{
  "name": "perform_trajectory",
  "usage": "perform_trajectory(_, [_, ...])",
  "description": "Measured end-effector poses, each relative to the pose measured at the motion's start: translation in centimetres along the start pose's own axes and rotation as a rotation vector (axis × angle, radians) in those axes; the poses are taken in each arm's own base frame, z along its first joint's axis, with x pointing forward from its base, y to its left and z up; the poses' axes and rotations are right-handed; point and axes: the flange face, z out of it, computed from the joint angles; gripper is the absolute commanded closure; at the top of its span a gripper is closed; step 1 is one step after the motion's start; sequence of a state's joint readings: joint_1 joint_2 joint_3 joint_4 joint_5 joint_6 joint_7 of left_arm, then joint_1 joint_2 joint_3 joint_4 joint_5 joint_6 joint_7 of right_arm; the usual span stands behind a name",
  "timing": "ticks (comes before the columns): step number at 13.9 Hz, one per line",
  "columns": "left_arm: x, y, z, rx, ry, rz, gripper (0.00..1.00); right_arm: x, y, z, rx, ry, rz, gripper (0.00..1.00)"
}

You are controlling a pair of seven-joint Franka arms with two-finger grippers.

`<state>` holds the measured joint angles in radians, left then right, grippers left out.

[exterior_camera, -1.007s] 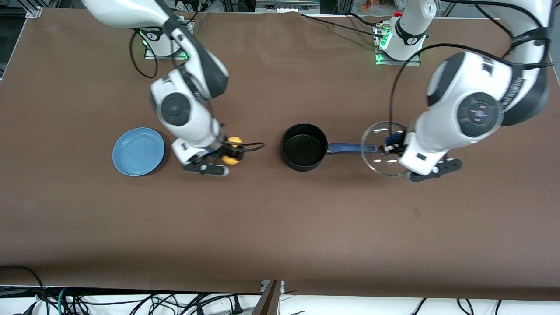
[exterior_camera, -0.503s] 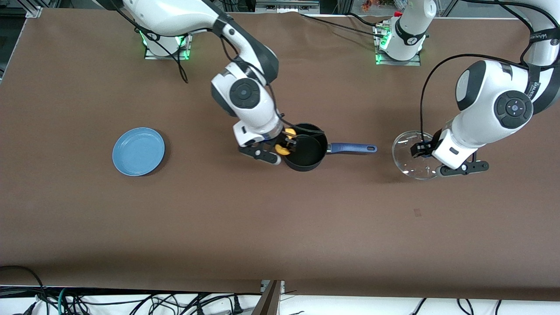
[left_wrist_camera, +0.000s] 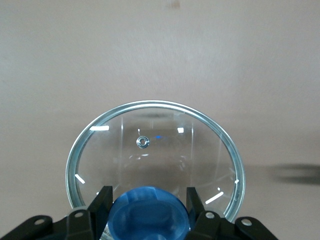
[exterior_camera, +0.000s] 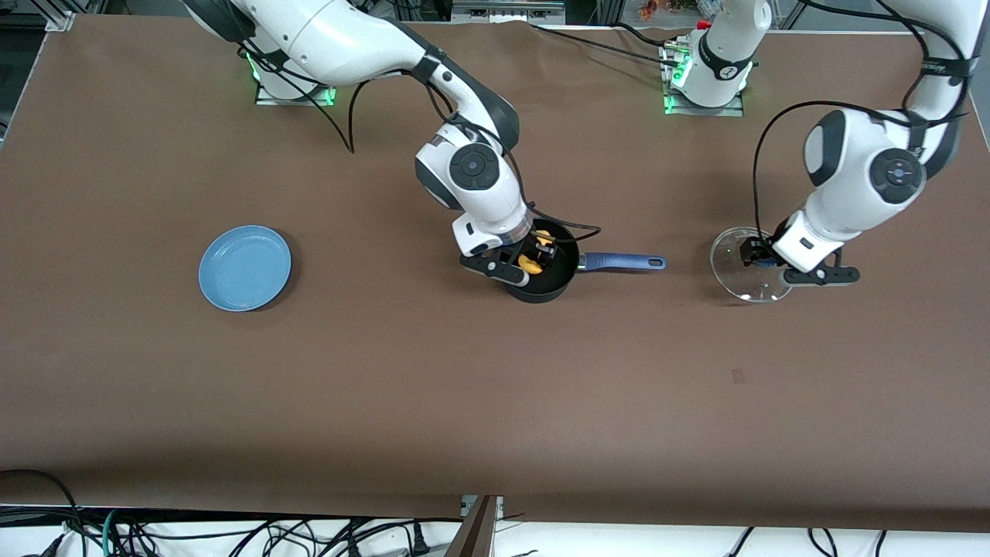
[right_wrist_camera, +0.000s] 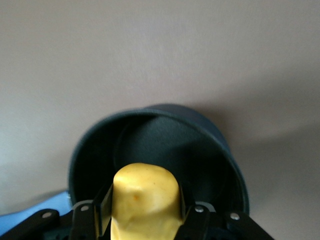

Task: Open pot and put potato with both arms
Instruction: 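Lower the potato into the pot while the left gripper sets the lid down, then open both grippers, releasing the potato and the lid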

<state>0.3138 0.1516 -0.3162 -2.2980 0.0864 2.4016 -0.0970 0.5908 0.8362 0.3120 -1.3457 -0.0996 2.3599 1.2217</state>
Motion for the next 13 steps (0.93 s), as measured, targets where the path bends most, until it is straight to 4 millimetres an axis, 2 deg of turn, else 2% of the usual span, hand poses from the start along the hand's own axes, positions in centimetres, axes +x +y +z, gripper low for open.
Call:
perform_trajectory(2, [-1.2, -0.1, 2.1, 0.004, 0.000, 0.012, 0.43, -0.9, 0.1, 1.5, -0.020, 0.002, -0.025, 0.65])
perform_trajectory(3, [-1.3, -0.2, 2.9, 0.001, 0.005, 0.014, 0.36, -1.2, 0.2, 2.1, -0.028, 0.003, -0.035, 0.59])
perform_trajectory(4, [-1.3, -0.3, 3.8, -0.004, 0.013, 0.018, 0.25, -1.4, 0.3, 2.6, -0.034, 0.003, -0.040, 0.42])
perform_trajectory(5, [-1.1, -0.3, 4.8, -0.005, 0.021, 0.030, 0.06, -1.5, 0.4, 2.9, -0.039, 0.001, -0.043, 0.05])
perform_trajectory(6, [-1.0, -0.3, 5.7, -0.001, 0.023, 0.049, 0.01, -1.5, 0.4, 3.1, -0.040, 0.002, -0.043, 0.00])
perform_trajectory(7, [-0.9, -0.4, 6.2, 0.001, 0.026, 0.060, 0.00, -1.3, 0.5, 3.0, -0.041, 0.004, -0.041, 0.00])
perform_trajectory(9, [0.1, -0.8, 5.5, 0.009, 0.045, 0.061, 0.00, -0.6, 0.4, 2.6, -0.037, 0.016, -0.035, 0.00])
perform_trajectory(11, [1.7, -1.3, 3.3, 0.023, 0.052, 0.055, 0.00, 0.3, 0.3, 1.4, -0.056, 0.025, -0.028, 0.00])
perform_trajectory(13, [3.2, -1.7, -0.1, 0.045, 0.054, 0.046, 0.00, 1.8, -0.4, -1.7, -0.086, 0.035, -0.023, 0.00])
